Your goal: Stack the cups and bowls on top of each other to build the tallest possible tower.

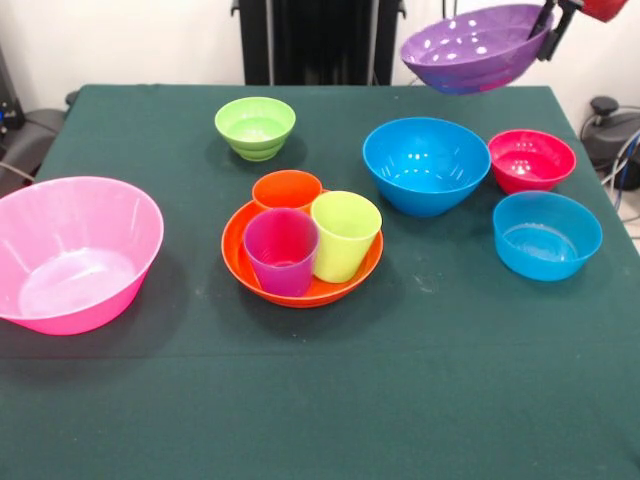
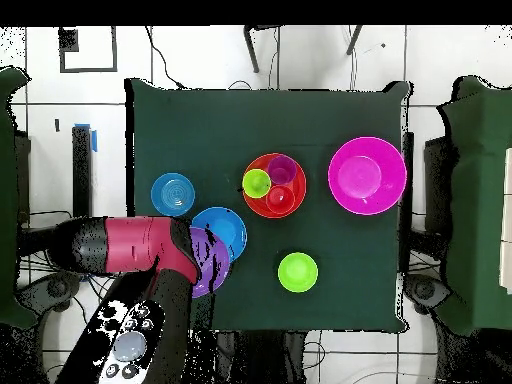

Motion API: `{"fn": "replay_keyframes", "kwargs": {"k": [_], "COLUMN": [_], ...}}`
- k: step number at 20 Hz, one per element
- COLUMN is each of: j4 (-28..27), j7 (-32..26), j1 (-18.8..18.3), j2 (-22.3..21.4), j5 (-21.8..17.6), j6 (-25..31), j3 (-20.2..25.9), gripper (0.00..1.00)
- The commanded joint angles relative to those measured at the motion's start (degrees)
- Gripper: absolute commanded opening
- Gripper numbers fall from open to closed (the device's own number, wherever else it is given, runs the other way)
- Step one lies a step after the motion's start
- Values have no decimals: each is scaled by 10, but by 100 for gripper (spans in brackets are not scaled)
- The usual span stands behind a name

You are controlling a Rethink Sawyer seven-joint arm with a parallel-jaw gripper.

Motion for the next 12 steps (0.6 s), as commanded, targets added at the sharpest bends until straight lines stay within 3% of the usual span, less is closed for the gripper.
{"fn": "replay_keyframes", "kwargs": {"k": [1,8,12], "j4": [-24,-18,-30], "j7": [69,49,22], "j1": [19,12,9], "j2": [37,25,-18], "j5": [-62,-68,-67], "j6": [-70,-85,-11], "j3": [-15,-16,-27], "gripper": [0,0,0]}}
